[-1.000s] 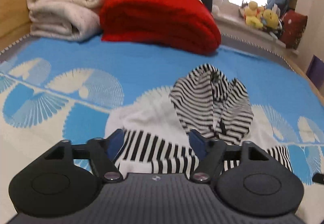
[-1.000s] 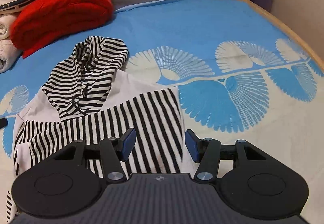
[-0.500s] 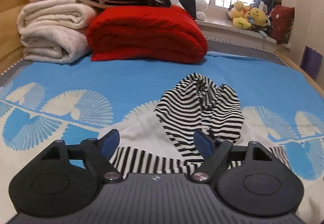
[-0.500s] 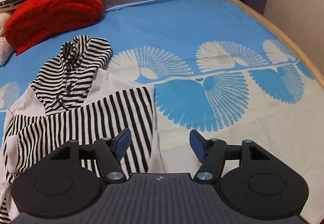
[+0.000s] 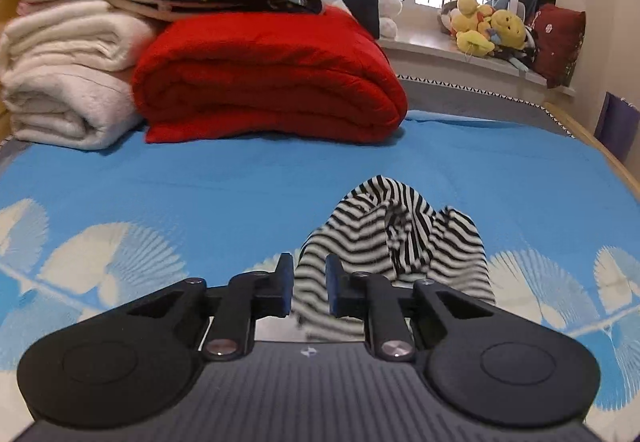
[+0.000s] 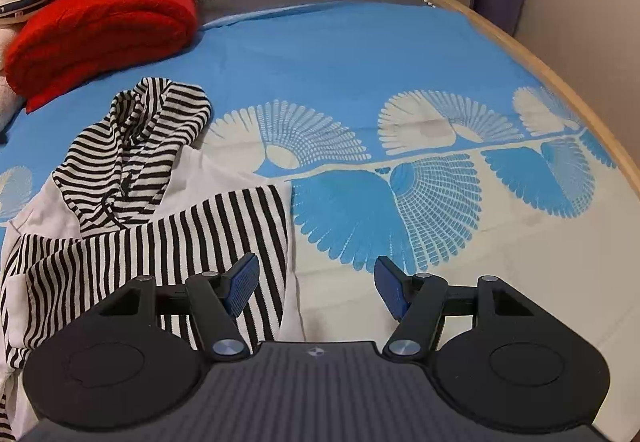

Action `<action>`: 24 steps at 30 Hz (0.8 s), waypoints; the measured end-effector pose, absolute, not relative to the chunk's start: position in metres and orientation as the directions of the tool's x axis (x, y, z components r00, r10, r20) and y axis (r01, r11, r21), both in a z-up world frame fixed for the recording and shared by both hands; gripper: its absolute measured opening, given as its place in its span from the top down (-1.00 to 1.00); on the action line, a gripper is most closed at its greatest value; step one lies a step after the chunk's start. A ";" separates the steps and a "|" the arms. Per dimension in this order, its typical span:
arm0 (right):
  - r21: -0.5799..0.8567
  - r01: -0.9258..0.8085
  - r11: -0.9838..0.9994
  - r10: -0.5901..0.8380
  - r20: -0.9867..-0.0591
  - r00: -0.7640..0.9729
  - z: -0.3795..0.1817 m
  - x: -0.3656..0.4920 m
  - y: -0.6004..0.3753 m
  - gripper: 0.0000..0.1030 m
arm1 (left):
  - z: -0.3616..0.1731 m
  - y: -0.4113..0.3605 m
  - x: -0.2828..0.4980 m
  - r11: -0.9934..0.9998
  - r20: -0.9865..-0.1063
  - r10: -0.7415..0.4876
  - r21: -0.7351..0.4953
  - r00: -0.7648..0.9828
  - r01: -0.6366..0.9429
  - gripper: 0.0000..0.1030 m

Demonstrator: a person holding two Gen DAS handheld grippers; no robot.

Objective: Fold small clothes

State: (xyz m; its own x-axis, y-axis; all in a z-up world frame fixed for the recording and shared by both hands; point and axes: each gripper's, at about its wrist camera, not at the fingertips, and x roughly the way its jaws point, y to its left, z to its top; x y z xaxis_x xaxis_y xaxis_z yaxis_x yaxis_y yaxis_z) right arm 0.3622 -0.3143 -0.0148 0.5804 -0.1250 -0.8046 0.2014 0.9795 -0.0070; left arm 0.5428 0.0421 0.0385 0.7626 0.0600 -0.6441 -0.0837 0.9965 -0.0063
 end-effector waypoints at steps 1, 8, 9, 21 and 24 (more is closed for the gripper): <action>-0.010 0.198 0.980 -0.125 -0.807 0.577 -0.016 0.362 -0.313 -0.27 | 0.033 0.043 0.558 0.996 -0.657 0.056 -0.012 0.751 -0.085 0.69; -0.034 0.171 0.985 -0.125 -0.819 0.560 -0.028 0.367 -0.307 -0.26 | -0.015 0.051 0.673 0.996 -0.719 -0.044 -0.082 0.694 -0.021 0.69; -0.037 0.174 0.984 -0.129 -0.821 0.556 -0.030 0.368 -0.307 -0.26 | -0.023 0.053 0.689 0.994 -0.727 -0.055 -0.102 0.685 -0.029 0.69; -0.085 0.175 0.981 -0.165 -0.840 0.517 -0.050 0.376 -0.312 -0.28 | -0.102 0.049 0.806 0.967 -0.826 -0.052 -0.183 0.561 -0.179 -0.31; -0.067 0.190 0.980 -0.156 -0.847 0.508 -0.051 0.378 -0.315 -0.39 | -0.111 0.040 0.813 0.985 -0.837 -0.067 -0.142 0.542 -0.097 0.40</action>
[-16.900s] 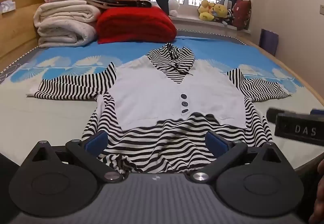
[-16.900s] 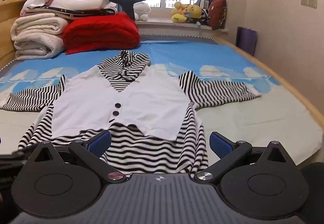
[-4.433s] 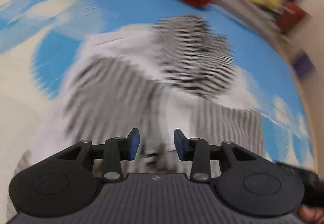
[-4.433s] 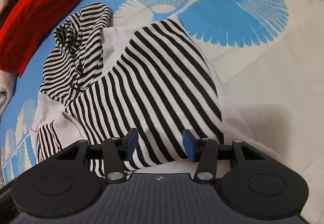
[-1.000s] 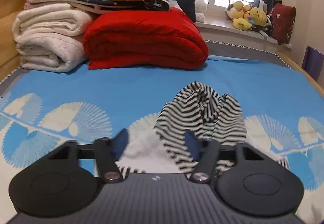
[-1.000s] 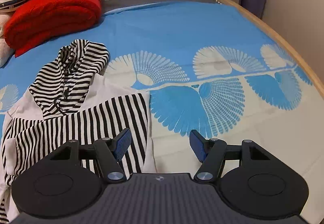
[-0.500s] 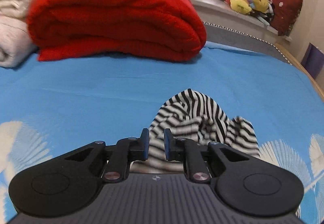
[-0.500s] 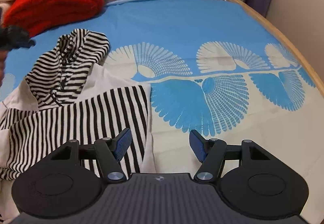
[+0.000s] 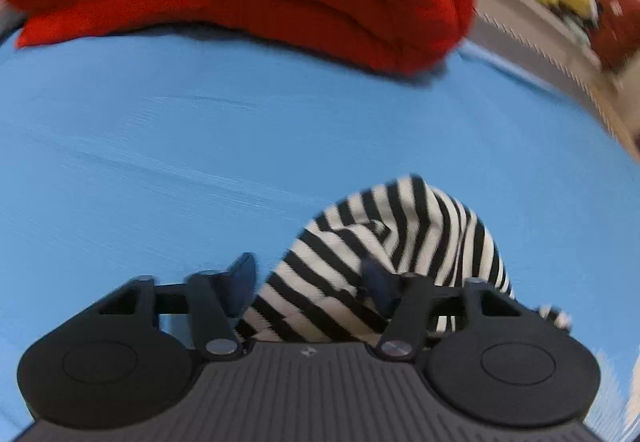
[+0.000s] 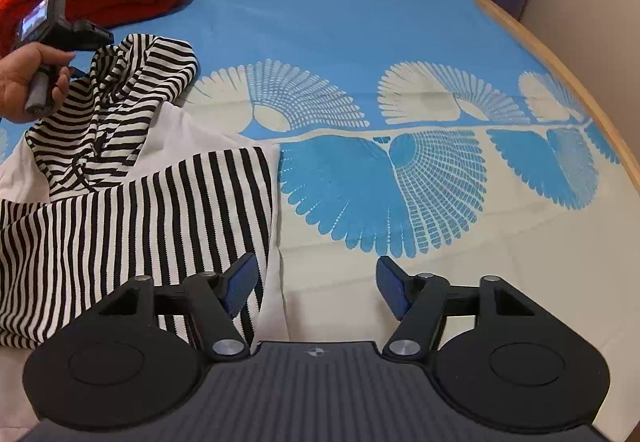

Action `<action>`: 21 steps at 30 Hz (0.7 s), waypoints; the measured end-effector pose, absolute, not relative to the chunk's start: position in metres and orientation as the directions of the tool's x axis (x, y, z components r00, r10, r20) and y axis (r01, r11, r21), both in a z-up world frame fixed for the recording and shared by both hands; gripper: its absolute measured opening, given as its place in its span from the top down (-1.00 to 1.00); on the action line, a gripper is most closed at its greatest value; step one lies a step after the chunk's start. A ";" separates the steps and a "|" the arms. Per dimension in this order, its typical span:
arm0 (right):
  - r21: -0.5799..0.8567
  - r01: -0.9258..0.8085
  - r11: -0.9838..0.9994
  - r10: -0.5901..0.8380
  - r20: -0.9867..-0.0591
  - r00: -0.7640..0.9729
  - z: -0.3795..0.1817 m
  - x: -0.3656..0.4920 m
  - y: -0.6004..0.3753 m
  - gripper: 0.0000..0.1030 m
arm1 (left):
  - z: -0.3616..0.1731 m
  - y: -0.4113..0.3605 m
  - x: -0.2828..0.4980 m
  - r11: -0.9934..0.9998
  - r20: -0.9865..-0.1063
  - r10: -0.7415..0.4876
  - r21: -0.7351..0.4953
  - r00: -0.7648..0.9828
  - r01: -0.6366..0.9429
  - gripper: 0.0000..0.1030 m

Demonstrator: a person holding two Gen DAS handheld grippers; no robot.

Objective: Fold small clothes

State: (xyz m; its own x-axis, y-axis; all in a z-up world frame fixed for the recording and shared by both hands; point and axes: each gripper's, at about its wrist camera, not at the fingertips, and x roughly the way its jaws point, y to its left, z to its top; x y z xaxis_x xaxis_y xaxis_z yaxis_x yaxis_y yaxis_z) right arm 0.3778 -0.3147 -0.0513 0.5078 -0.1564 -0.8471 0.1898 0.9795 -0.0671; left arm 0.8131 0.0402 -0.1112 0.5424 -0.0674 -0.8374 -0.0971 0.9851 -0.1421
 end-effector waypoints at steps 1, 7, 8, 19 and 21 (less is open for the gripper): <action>-0.058 0.196 0.979 -0.152 -0.849 0.506 -0.052 0.379 -0.316 -0.40 | -0.109 0.037 0.813 0.991 -0.836 -0.077 -0.126 0.543 -0.054 0.78; -0.022 0.197 0.980 -0.120 -0.857 0.501 -0.050 0.381 -0.315 -0.39 | -0.058 0.031 0.765 0.986 -0.754 -0.161 -0.094 0.637 0.138 0.97; -0.015 0.193 0.981 -0.114 -0.852 0.512 -0.047 0.380 -0.315 -0.38 | -0.047 0.031 0.748 0.980 -0.732 -0.189 -0.094 0.655 0.177 0.98; 0.118 0.284 0.952 -0.082 -0.791 0.606 -0.011 0.368 -0.336 0.09 | 0.036 0.063 0.396 0.730 -0.673 -0.572 -0.158 0.469 0.664 0.98; 0.150 0.307 0.940 -0.080 -0.775 0.627 -0.005 0.365 -0.340 0.14 | 0.040 0.081 0.356 0.717 -0.723 -0.579 -0.229 0.378 0.659 0.92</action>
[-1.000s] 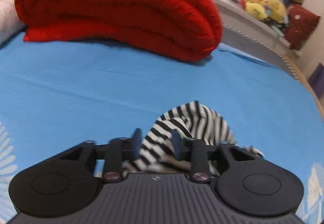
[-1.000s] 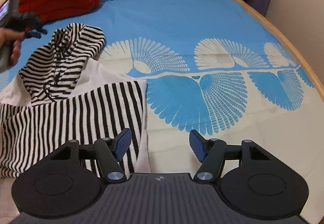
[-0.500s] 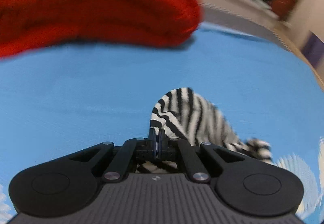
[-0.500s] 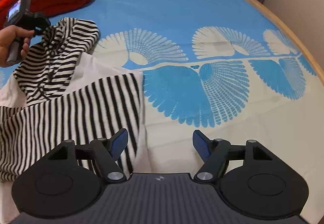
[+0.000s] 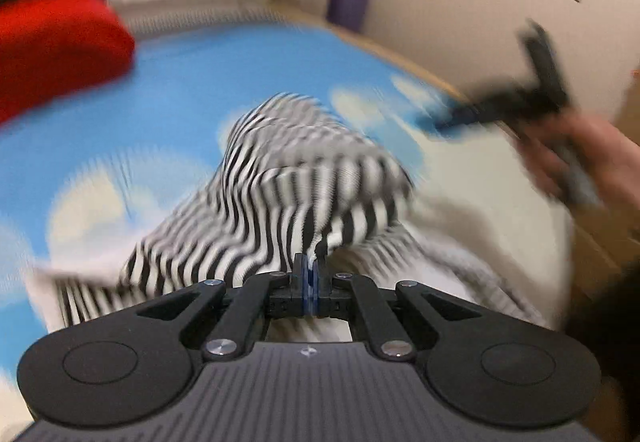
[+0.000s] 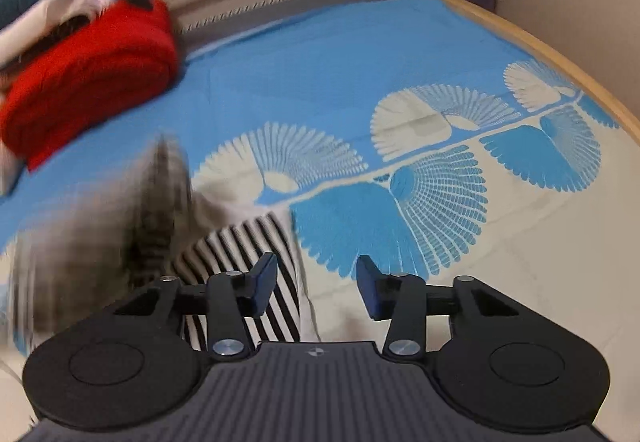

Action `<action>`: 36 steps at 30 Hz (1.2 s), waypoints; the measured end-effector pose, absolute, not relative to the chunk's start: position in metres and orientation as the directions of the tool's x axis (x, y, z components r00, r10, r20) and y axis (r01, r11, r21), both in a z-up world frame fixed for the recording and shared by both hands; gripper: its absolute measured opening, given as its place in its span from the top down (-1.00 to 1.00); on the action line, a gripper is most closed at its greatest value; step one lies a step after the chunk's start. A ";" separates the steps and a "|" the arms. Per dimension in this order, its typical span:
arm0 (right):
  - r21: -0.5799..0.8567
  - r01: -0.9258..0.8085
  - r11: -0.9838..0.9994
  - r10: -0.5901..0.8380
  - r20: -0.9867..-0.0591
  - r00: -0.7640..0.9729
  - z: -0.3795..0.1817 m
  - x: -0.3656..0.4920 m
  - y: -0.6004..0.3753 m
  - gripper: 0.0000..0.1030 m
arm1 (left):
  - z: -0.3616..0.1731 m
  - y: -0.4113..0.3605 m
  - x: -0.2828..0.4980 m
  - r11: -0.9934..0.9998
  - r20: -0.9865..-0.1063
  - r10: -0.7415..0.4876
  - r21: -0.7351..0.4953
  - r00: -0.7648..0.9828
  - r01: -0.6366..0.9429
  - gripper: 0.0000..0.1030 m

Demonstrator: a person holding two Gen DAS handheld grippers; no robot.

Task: Fold small clothes
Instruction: 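Fold the striped hood down onto the shirt body, open left tool, then grasp the striped hem with the left tool while the right tool grasps it too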

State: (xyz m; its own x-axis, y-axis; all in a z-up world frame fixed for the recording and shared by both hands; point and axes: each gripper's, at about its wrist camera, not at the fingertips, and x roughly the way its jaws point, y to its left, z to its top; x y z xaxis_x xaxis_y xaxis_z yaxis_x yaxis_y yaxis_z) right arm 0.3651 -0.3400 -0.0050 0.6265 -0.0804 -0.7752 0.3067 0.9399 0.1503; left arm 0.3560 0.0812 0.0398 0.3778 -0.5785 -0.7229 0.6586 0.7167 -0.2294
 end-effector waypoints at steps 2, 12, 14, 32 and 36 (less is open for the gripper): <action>0.188 0.316 0.930 -0.063 -0.764 0.642 -0.002 0.363 -0.341 0.14 | 0.050 0.096 0.337 0.748 -0.737 -0.559 -0.252 0.379 0.614 0.66; 0.321 0.288 0.902 0.147 -0.856 0.495 -0.043 0.372 -0.312 0.05 | -0.021 0.126 0.372 0.913 -0.835 -0.339 -0.404 0.434 -0.064 0.06; 0.316 0.274 0.908 0.172 -0.879 0.445 -0.058 0.376 -0.302 0.04 | -0.047 0.132 0.382 0.908 -0.878 -0.303 -0.384 0.370 -0.168 0.06; 0.437 0.150 0.887 0.339 -0.835 0.433 -0.082 0.388 -0.252 0.85 | -0.036 0.142 0.386 0.839 -0.796 -0.373 -0.509 0.476 -0.194 0.94; 0.762 0.123 0.636 0.489 -0.521 0.700 -0.045 0.383 -0.291 0.87 | 0.006 0.163 0.378 0.774 -0.620 -0.412 -0.625 0.667 -0.103 0.95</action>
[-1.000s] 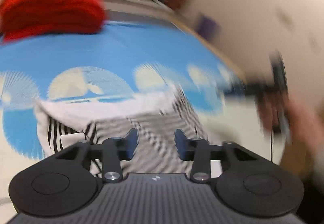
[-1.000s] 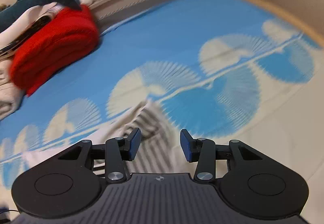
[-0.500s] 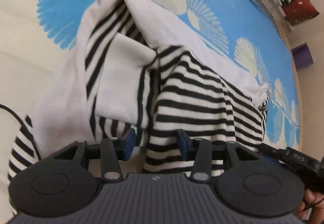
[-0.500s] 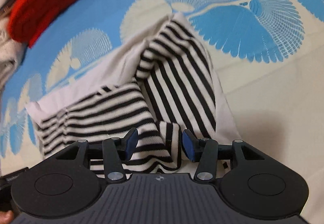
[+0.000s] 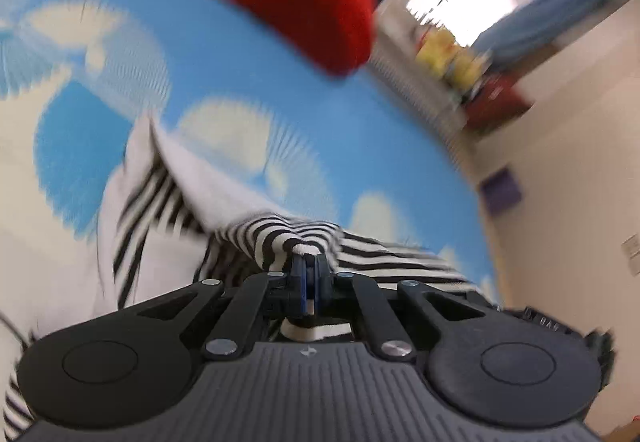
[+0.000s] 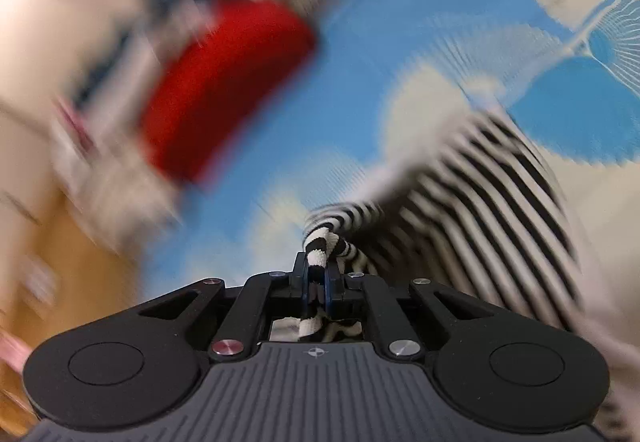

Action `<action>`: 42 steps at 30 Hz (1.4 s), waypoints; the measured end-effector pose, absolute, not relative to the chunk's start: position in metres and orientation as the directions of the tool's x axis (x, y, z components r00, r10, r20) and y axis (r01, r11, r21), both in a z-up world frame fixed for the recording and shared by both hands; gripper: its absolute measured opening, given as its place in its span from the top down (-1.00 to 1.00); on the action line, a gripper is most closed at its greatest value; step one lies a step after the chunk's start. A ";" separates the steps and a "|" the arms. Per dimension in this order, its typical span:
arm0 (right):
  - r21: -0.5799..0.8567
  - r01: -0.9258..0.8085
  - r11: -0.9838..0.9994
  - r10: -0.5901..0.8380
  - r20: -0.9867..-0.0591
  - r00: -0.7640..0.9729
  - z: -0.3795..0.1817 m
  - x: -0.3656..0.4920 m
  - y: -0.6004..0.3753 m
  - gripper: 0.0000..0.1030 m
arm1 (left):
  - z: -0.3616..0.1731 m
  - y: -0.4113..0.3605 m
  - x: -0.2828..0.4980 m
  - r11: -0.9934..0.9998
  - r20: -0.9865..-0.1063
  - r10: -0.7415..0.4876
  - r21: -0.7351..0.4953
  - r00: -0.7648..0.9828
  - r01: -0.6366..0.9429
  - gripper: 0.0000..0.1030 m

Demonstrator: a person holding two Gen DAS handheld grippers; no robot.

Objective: Fold small clothes

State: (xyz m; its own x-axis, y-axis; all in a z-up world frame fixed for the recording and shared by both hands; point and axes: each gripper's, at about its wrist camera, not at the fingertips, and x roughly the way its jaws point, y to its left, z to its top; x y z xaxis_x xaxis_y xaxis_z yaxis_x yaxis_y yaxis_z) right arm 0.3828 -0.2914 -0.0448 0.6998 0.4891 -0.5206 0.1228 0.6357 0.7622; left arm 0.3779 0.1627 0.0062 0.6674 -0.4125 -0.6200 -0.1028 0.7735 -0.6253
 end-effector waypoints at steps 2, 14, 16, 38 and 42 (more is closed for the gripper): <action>0.780 0.151 0.607 0.455 -0.497 0.739 -0.042 0.382 -0.305 0.87 | 0.001 0.170 0.379 0.783 -0.656 -0.387 -0.605 0.648 -0.145 0.94; 0.411 0.424 0.807 0.206 -0.869 0.450 -0.078 0.394 -0.293 -0.10 | -0.051 0.174 0.385 0.769 -0.818 -0.354 -0.530 0.453 -0.358 0.17; 0.397 0.422 0.815 0.210 -0.882 0.422 -0.084 0.392 -0.293 -0.09 | -0.060 0.171 0.386 0.767 -0.828 -0.355 -0.523 0.433 -0.371 0.17; 0.276 0.543 0.793 0.030 -0.908 0.418 -0.092 0.381 -0.315 0.59 | -0.035 0.170 0.382 0.860 -0.830 -0.193 -0.400 0.523 -0.317 0.54; 0.395 0.308 0.865 0.110 -0.749 0.653 -0.051 0.380 -0.290 0.18 | -0.027 0.156 0.384 0.854 -0.765 -0.280 -0.474 0.580 -0.214 0.53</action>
